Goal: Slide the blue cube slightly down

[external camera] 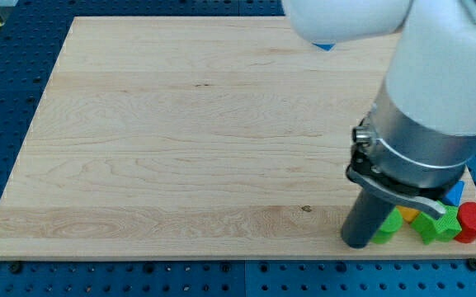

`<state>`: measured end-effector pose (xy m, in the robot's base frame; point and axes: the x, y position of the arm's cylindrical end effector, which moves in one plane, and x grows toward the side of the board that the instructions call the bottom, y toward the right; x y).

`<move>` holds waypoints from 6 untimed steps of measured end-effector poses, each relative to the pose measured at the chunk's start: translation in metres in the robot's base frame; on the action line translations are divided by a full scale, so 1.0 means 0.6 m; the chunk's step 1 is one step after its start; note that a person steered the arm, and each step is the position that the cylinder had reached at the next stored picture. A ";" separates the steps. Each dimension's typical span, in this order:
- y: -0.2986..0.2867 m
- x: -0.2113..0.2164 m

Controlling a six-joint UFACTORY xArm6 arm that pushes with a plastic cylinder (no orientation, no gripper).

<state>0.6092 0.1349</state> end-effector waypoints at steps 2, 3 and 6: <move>0.014 0.000; -0.041 -0.005; -0.257 -0.344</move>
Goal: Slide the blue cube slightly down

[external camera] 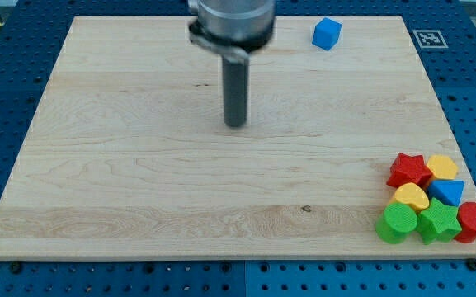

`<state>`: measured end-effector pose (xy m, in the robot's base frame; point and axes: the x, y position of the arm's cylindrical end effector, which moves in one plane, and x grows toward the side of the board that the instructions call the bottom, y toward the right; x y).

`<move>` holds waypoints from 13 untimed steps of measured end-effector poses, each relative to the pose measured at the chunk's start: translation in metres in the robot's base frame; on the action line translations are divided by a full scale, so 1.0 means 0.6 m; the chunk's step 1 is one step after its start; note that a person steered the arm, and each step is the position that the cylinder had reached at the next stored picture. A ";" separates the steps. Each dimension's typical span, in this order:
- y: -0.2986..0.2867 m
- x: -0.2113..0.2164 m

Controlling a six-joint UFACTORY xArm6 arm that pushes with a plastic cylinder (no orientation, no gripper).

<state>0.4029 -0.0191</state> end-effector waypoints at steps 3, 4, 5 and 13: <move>-0.005 -0.071; -0.005 -0.071; -0.005 -0.072; 0.203 -0.349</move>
<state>0.1934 0.1025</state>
